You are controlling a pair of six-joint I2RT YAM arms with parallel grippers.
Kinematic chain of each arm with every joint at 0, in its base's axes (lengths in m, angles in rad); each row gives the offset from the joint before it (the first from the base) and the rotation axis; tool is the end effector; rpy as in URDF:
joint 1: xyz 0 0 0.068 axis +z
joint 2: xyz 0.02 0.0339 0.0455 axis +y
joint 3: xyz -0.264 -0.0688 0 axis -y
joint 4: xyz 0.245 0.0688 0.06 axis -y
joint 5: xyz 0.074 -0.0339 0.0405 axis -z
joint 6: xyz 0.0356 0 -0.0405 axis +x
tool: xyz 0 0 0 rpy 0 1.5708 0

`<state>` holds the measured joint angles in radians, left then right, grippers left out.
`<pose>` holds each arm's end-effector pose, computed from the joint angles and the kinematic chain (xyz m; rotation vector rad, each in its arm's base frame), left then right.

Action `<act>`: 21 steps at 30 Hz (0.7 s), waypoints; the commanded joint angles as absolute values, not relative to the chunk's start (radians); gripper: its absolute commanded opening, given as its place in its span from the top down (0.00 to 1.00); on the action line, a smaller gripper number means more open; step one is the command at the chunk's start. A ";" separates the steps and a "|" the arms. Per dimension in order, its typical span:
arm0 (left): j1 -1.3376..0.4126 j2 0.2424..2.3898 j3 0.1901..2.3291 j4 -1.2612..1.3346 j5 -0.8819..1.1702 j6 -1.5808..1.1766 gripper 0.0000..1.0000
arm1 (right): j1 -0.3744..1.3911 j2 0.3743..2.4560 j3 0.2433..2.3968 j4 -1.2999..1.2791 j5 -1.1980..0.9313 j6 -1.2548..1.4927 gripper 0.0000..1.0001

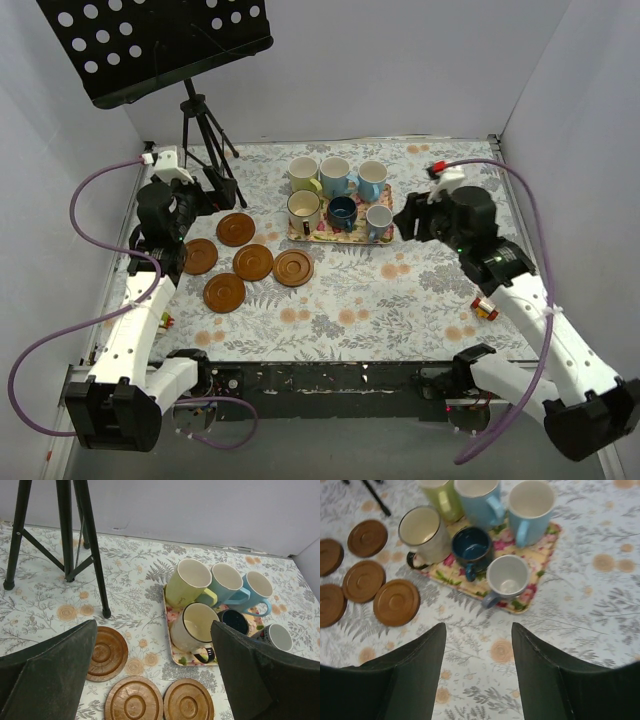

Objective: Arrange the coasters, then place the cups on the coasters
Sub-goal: Move the cup to the center of the board.

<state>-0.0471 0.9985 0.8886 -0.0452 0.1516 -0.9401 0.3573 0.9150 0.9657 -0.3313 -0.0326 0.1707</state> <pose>0.2345 -0.0164 0.3513 -0.6710 1.6722 -0.8493 0.1925 0.0731 0.3647 -0.1970 1.8596 0.3966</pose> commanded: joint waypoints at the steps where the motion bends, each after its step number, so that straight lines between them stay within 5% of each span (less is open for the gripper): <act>1: -0.060 0.974 0.881 -0.015 0.155 -0.913 0.02 | 0.587 1.023 0.980 -0.296 0.161 0.230 0.38; 8: -0.075 0.971 0.854 -0.006 0.126 -0.905 0.02 | 0.859 1.241 1.034 -0.199 0.250 0.270 0.36; 13: -0.100 0.973 0.850 -0.006 0.132 -0.908 0.02 | 0.885 1.331 1.025 -0.106 0.137 0.336 0.35; 21: -0.123 0.979 0.847 -0.006 0.133 -0.910 0.02 | 0.948 1.561 1.126 -0.173 0.250 0.316 0.29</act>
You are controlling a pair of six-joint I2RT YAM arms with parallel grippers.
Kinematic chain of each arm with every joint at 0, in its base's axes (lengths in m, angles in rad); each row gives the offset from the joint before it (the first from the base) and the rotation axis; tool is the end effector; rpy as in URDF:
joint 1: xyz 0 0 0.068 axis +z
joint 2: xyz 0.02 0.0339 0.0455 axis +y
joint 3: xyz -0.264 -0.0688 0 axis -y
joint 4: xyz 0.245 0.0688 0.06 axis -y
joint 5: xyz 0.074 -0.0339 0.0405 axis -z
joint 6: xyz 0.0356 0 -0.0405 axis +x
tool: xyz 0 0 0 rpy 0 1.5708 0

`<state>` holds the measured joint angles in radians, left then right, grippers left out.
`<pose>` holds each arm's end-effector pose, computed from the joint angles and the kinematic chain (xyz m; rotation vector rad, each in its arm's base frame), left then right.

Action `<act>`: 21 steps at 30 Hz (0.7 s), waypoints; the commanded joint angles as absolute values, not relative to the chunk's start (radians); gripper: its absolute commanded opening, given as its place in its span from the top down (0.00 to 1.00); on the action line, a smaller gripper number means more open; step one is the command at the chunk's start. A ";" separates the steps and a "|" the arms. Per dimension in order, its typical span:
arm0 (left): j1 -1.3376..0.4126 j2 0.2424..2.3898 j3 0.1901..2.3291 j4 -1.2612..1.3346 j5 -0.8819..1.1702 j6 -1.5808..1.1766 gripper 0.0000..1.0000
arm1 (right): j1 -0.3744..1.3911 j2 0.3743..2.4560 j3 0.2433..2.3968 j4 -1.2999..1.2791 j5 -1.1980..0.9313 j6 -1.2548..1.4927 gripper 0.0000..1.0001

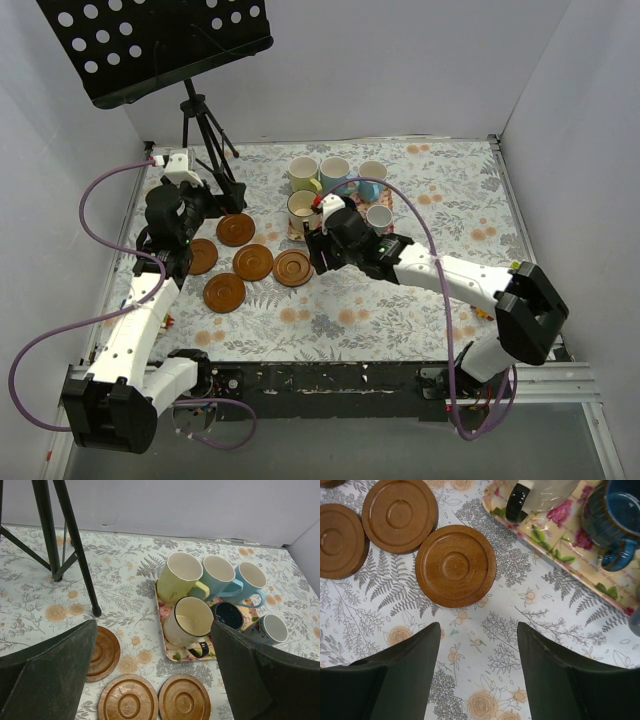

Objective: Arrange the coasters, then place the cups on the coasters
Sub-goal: Move the cup to the center of the board.

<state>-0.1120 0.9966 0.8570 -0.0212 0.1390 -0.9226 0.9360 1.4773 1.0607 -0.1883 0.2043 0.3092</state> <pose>0.2334 -0.0312 0.3430 -0.6149 1.7050 -0.8708 0.2034 0.2640 0.2702 -0.5658 2.1295 0.4896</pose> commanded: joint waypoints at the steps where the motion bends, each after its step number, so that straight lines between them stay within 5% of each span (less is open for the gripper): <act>1: -0.126 0.976 0.845 -0.006 0.138 -0.908 0.02 | 0.948 1.580 1.127 -0.155 0.238 0.318 0.29; 21: -0.138 0.979 0.828 0.028 0.158 -0.897 0.02 | 0.950 1.936 1.344 -0.075 0.238 0.281 0.23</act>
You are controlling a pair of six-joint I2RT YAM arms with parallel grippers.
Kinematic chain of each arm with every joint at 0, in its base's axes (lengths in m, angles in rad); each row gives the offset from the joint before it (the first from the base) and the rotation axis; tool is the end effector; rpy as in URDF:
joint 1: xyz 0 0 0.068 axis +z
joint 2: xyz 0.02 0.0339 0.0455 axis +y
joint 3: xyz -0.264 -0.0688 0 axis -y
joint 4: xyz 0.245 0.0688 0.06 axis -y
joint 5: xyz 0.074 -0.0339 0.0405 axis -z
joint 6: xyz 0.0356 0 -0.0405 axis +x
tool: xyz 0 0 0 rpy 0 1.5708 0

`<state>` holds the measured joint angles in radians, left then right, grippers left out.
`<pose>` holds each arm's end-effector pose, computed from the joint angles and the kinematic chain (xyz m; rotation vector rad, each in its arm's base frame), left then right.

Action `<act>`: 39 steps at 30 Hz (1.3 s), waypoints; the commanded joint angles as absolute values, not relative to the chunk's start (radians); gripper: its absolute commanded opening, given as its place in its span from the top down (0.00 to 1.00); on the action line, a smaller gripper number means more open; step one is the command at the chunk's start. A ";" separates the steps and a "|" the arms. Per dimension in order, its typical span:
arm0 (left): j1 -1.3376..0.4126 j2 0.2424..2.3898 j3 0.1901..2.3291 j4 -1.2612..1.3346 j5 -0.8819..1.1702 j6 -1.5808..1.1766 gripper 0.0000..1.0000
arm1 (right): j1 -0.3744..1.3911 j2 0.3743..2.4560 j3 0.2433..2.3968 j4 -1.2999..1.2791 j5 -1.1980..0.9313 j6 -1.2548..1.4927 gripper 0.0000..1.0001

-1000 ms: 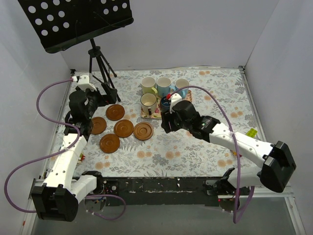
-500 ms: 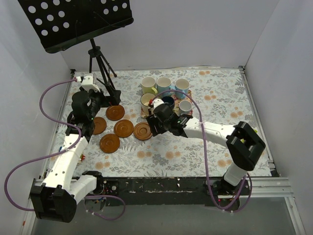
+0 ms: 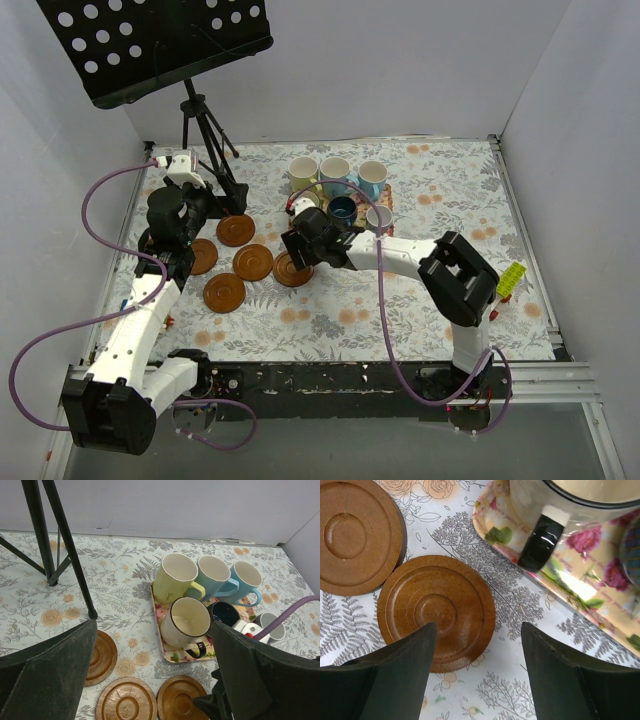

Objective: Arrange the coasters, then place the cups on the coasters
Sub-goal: Move the cup to the center of the board.

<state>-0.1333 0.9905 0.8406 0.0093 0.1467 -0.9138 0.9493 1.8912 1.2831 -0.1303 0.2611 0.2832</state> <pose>0.2318 -0.0363 0.3417 -0.5756 1.6998 -0.8916 0.2512 0.3350 0.2004 -0.6254 2.2158 0.3409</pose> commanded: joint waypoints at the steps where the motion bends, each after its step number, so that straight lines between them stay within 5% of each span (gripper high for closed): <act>1: -0.138 0.977 0.828 0.029 0.163 -0.897 0.02 | 0.950 1.947 1.362 -0.083 0.236 0.278 0.23; 17: -0.143 0.971 0.828 0.029 0.178 -0.897 0.02 | 0.936 1.948 1.318 -0.101 0.276 0.282 0.23; 39: -0.152 0.988 0.827 0.029 0.186 -0.899 0.02 | 0.943 1.986 1.307 -0.106 0.221 0.290 0.43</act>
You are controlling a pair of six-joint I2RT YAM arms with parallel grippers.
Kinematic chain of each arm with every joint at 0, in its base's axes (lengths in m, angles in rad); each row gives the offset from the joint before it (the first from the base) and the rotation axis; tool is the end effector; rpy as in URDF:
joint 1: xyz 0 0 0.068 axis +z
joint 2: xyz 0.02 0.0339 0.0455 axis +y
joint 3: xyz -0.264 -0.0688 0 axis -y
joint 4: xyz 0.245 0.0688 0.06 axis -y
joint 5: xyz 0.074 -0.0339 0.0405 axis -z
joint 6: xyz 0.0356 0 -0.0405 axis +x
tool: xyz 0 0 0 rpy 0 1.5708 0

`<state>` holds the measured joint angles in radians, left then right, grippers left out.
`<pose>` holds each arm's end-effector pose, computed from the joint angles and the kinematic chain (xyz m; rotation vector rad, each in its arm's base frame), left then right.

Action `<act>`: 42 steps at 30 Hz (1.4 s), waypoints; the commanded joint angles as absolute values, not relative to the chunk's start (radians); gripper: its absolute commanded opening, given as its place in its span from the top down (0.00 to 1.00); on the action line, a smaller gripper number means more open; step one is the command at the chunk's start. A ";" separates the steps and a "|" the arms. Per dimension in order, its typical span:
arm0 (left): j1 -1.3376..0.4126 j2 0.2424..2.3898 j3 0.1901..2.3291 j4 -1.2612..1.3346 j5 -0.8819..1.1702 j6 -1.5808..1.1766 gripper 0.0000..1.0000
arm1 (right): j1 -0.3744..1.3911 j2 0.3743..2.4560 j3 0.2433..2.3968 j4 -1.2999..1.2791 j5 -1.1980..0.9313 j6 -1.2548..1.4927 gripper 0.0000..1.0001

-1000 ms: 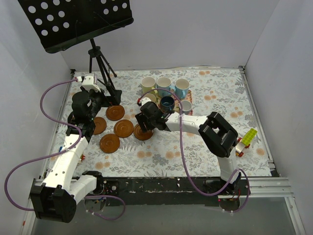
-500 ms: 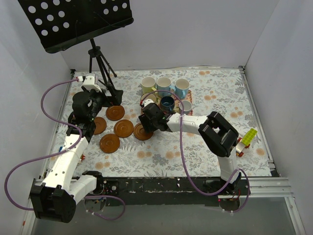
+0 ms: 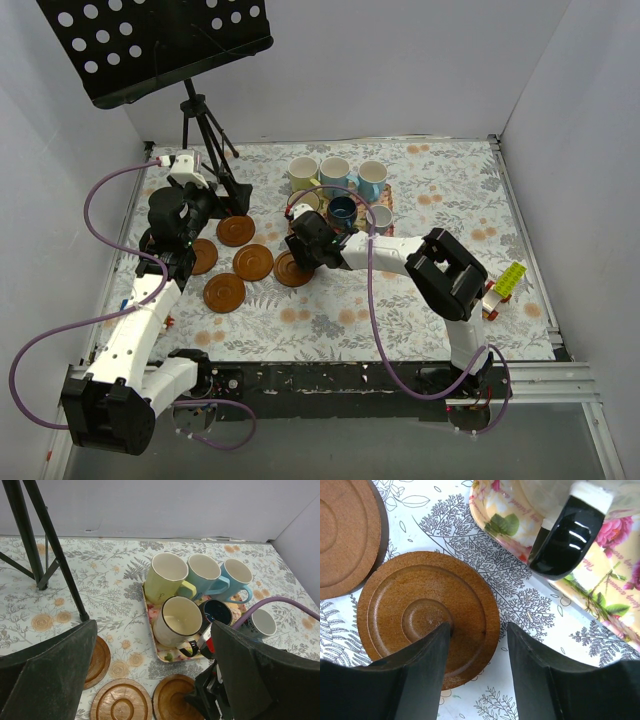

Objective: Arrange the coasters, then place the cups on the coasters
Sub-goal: Move the cup to the center of the board.

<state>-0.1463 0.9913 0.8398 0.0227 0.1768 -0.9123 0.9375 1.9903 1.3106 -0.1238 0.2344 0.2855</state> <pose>0.2314 -0.0404 0.3427 -0.5375 1.7058 -0.9276 0.2619 0.3427 0.1691 -0.6514 2.2780 0.3203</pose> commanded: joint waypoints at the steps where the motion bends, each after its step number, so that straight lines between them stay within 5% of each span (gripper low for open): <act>1: -0.152 0.988 0.828 0.029 0.186 -0.899 0.02 | 0.945 1.988 1.307 -0.104 0.221 0.290 0.44; 14: -0.152 0.977 0.828 0.026 0.173 -0.890 0.02 | 0.945 1.980 1.286 -0.115 0.230 0.295 0.57; 42: -0.155 0.994 0.818 0.038 0.173 -0.911 0.02 | 0.927 1.783 1.003 -0.092 0.313 0.293 0.59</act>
